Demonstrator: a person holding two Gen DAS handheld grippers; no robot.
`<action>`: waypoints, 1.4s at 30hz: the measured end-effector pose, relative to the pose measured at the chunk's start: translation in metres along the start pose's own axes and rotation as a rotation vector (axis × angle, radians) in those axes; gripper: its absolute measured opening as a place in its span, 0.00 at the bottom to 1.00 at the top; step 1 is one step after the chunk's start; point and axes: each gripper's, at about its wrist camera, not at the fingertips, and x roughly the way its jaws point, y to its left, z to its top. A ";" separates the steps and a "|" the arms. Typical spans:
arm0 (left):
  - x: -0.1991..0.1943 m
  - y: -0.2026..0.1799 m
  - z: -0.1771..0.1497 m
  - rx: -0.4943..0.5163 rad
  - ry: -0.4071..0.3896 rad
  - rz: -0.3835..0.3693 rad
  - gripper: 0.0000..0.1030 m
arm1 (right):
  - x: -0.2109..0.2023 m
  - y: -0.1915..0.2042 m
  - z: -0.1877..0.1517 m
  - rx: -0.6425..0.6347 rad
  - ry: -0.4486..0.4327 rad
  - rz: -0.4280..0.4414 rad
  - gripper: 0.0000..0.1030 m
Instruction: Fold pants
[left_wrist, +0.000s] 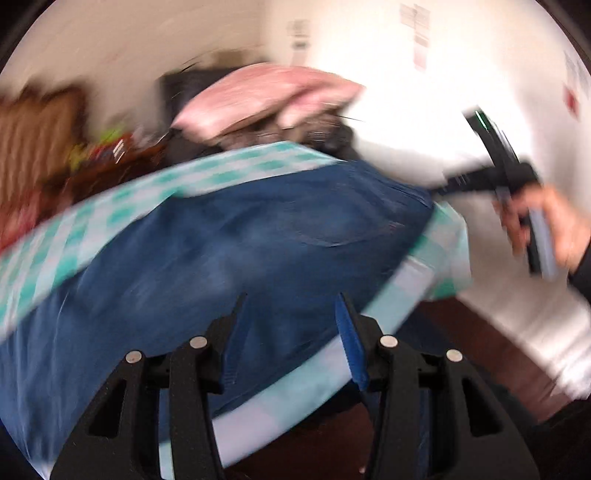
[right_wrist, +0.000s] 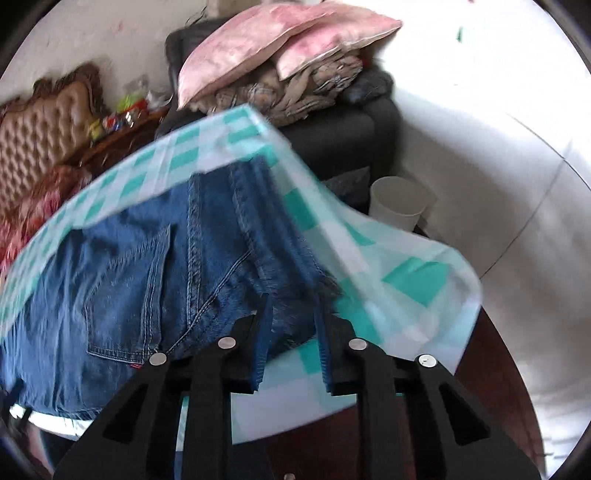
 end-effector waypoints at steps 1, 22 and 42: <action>0.011 -0.016 0.002 0.058 0.007 0.007 0.46 | 0.000 -0.005 0.000 0.005 0.000 -0.002 0.48; 0.033 -0.059 0.000 0.355 0.049 0.166 0.01 | -0.007 -0.009 0.013 -0.024 -0.034 0.049 0.10; -0.004 0.066 -0.045 -0.249 0.122 0.176 0.09 | -0.023 0.066 0.007 -0.161 -0.127 0.032 0.53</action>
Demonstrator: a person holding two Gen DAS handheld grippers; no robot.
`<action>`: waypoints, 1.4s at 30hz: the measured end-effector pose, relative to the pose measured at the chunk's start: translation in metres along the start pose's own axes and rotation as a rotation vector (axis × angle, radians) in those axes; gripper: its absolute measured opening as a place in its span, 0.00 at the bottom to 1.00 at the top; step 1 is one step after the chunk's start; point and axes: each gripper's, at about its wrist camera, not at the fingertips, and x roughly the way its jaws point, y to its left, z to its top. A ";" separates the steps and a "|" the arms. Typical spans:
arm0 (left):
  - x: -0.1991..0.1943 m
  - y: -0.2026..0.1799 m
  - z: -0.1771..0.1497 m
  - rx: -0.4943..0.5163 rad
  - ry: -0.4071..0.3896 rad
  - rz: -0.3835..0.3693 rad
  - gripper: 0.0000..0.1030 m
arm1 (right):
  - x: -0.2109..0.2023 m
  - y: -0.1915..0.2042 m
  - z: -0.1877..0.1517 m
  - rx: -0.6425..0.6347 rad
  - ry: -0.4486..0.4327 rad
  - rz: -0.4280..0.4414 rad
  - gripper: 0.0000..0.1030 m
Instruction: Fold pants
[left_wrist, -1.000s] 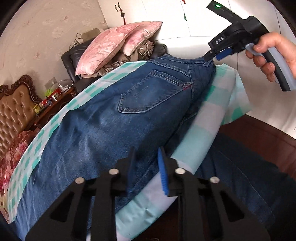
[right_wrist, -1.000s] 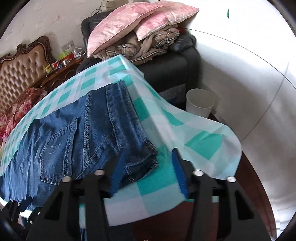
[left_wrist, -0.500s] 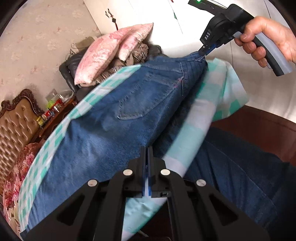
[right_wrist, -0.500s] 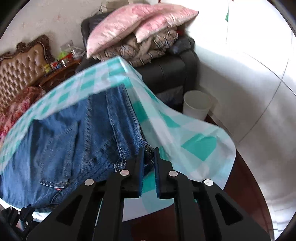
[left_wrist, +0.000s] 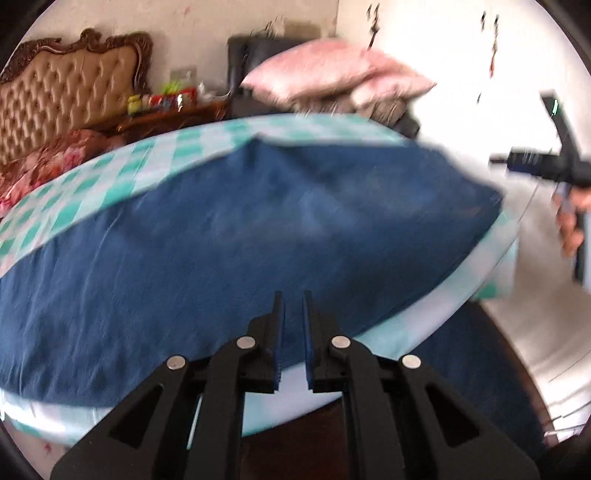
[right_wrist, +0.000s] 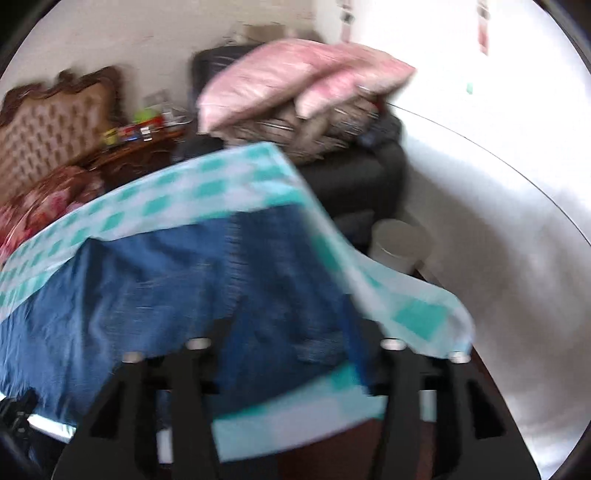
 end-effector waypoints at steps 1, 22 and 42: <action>-0.002 0.005 -0.002 -0.023 0.003 -0.007 0.09 | 0.001 0.010 0.001 -0.011 -0.002 0.023 0.54; -0.005 0.137 -0.002 -0.322 0.128 0.305 0.98 | 0.027 0.051 -0.003 -0.131 0.050 -0.059 0.86; -0.028 0.418 -0.004 -0.502 0.157 0.480 0.35 | 0.143 0.070 0.050 -0.167 0.156 -0.077 0.95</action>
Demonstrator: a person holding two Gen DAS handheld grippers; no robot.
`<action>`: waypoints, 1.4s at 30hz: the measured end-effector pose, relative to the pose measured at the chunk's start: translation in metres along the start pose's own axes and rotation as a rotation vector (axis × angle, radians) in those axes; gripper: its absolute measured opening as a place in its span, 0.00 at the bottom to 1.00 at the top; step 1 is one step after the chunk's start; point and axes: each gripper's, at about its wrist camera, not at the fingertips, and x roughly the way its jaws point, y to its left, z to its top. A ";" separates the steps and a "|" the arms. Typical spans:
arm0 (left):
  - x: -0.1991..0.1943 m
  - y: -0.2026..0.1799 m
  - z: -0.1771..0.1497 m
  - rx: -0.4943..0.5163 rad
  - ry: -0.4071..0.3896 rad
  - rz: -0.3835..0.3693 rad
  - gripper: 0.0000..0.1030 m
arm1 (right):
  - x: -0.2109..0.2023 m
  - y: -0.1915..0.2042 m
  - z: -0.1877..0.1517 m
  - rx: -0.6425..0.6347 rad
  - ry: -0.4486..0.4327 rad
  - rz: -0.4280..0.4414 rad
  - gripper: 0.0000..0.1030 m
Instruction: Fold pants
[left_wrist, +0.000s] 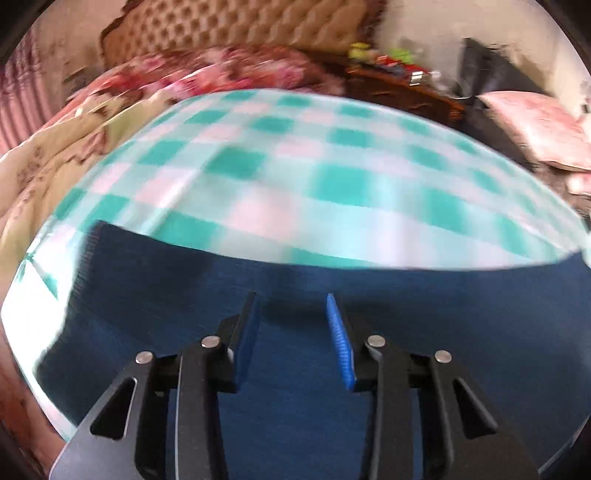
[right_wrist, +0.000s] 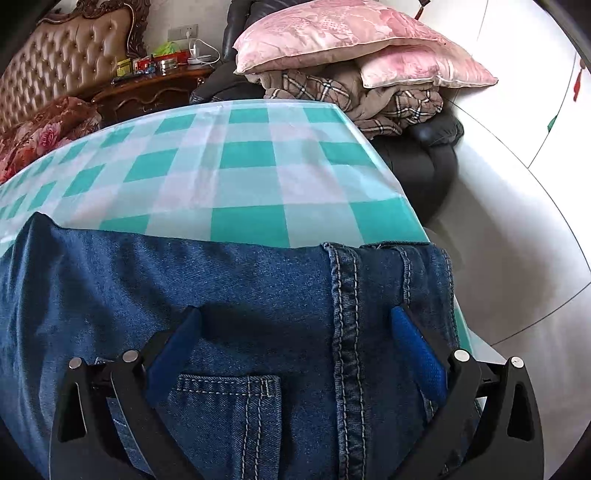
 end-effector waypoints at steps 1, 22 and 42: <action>0.003 0.013 0.003 -0.015 0.004 0.011 0.35 | 0.000 0.000 0.000 0.000 0.002 -0.002 0.95; -0.089 0.177 -0.058 -0.292 -0.174 0.025 0.38 | -0.042 0.016 0.000 0.005 -0.083 -0.033 0.94; -0.061 0.145 -0.091 -0.189 -0.142 0.067 0.49 | -0.138 0.408 -0.044 -0.403 -0.089 0.592 0.48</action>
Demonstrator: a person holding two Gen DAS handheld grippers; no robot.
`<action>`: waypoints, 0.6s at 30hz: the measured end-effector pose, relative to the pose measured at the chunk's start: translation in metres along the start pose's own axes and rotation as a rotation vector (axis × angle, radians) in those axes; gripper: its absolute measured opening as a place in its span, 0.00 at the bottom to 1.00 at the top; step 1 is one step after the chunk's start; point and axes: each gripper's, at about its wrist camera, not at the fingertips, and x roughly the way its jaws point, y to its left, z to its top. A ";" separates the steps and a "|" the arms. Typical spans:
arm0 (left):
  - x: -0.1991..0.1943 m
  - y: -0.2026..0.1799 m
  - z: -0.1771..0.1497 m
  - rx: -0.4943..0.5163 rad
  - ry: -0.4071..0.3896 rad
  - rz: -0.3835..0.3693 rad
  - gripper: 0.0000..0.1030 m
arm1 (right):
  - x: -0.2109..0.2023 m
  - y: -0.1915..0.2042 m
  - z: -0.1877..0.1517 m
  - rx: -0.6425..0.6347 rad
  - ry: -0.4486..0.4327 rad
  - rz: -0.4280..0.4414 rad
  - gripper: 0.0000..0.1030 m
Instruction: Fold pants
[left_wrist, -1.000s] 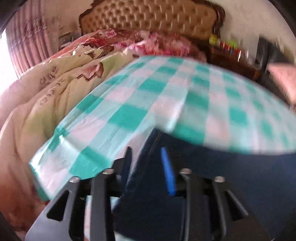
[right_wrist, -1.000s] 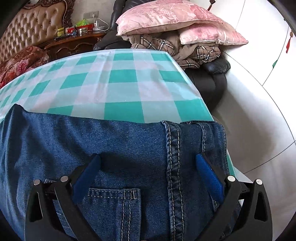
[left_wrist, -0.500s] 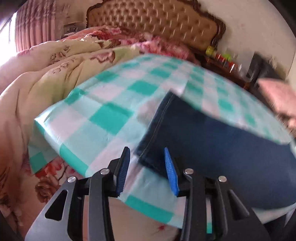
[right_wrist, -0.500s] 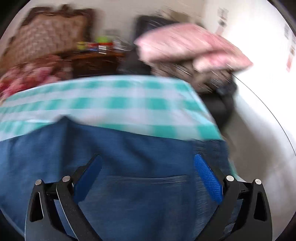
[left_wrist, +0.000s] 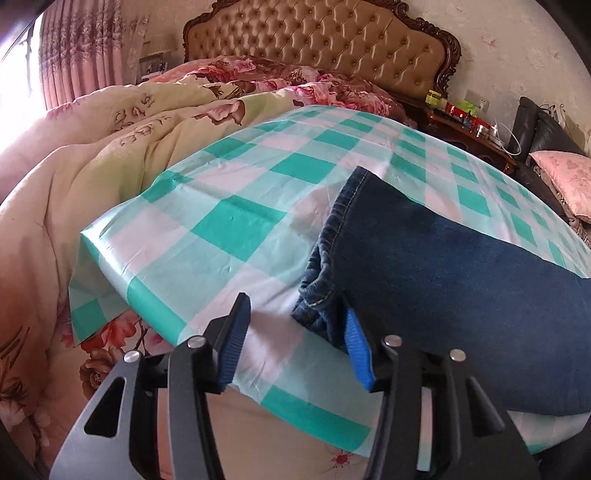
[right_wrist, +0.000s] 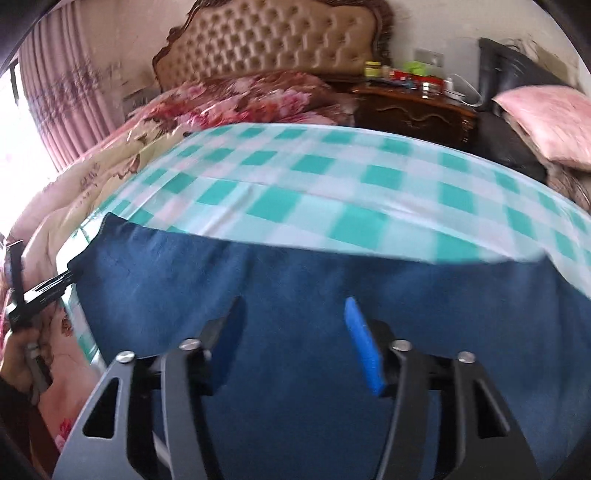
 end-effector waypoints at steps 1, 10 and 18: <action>-0.001 0.000 -0.001 0.003 -0.006 -0.004 0.49 | 0.014 0.006 0.005 -0.014 0.013 -0.030 0.48; -0.020 -0.008 -0.016 -0.082 -0.002 -0.110 0.36 | 0.055 0.011 -0.004 -0.080 0.057 -0.177 0.36; -0.011 0.012 -0.008 -0.330 0.051 -0.187 0.28 | 0.054 0.012 -0.006 -0.084 0.049 -0.184 0.37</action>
